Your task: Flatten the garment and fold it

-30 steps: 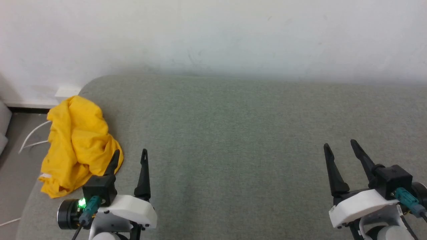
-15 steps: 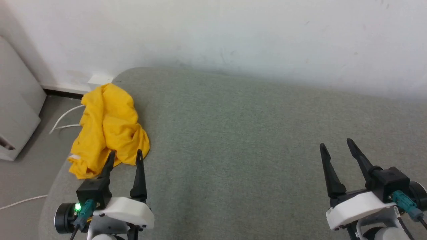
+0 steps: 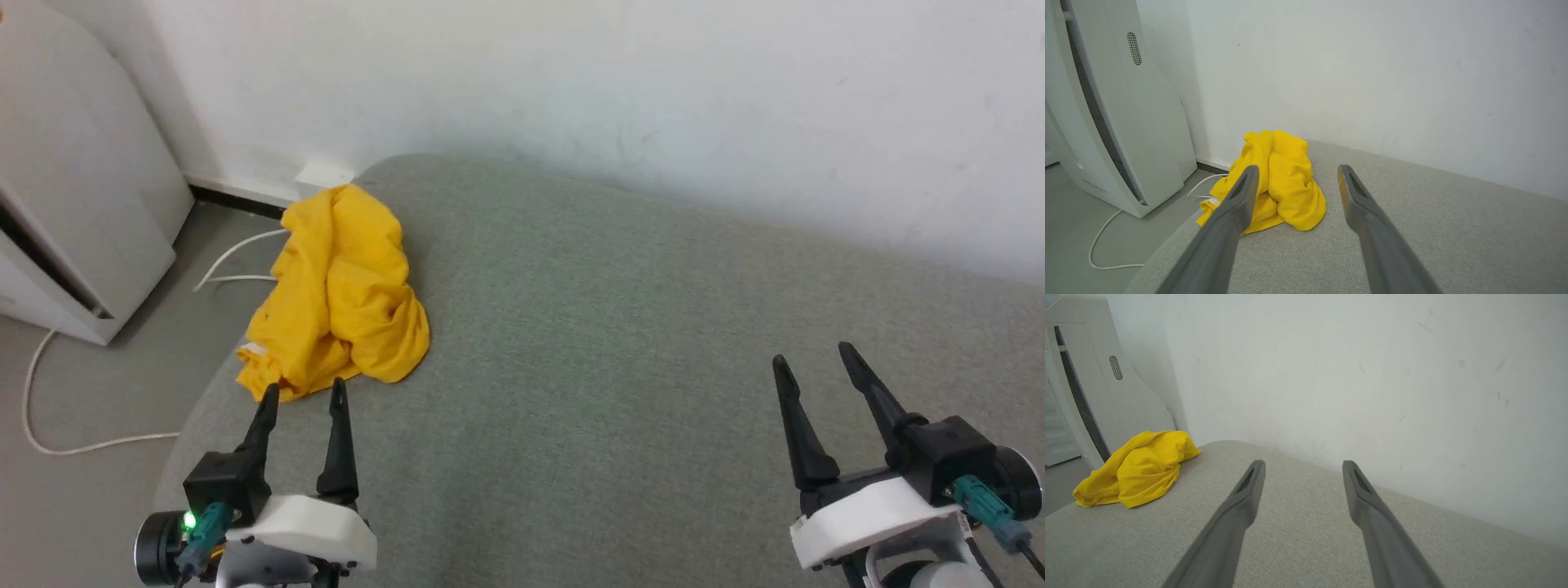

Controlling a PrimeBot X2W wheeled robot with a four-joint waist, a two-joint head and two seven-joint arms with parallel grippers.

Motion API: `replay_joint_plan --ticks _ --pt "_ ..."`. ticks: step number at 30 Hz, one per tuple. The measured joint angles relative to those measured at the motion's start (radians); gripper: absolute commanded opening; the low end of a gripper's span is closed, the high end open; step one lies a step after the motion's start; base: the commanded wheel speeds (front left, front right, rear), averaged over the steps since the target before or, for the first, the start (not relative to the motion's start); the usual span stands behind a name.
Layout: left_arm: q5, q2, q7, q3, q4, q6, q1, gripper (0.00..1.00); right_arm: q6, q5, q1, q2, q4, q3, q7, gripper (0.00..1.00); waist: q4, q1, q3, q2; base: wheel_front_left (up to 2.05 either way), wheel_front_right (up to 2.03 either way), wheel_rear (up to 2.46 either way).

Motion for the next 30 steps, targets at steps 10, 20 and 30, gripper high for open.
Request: replay_joint_plan --ticks 10,20,30 --pt "-0.019 0.0 -0.021 -0.027 0.006 0.01 0.0 1.0 0.0 0.002 0.0 0.0 -0.007 -0.002 -0.014 1.0 0.062 0.0 0.014 0.0 -0.07 -0.07 -0.07" --pt "-0.039 0.0 -0.043 -0.063 0.007 0.019 -0.002 1.0 0.0 0.002 0.0 0.0 -0.019 -0.004 -0.025 1.0 0.115 0.0 0.03 0.0 -0.03 -0.03 -0.03" --pt "-0.053 0.0 -0.062 -0.136 0.049 0.007 -0.18 1.0 0.0 -0.003 -0.004 0.001 -0.047 0.012 -0.017 1.0 0.142 0.0 0.077 0.0 0.0 0.0 0.0"
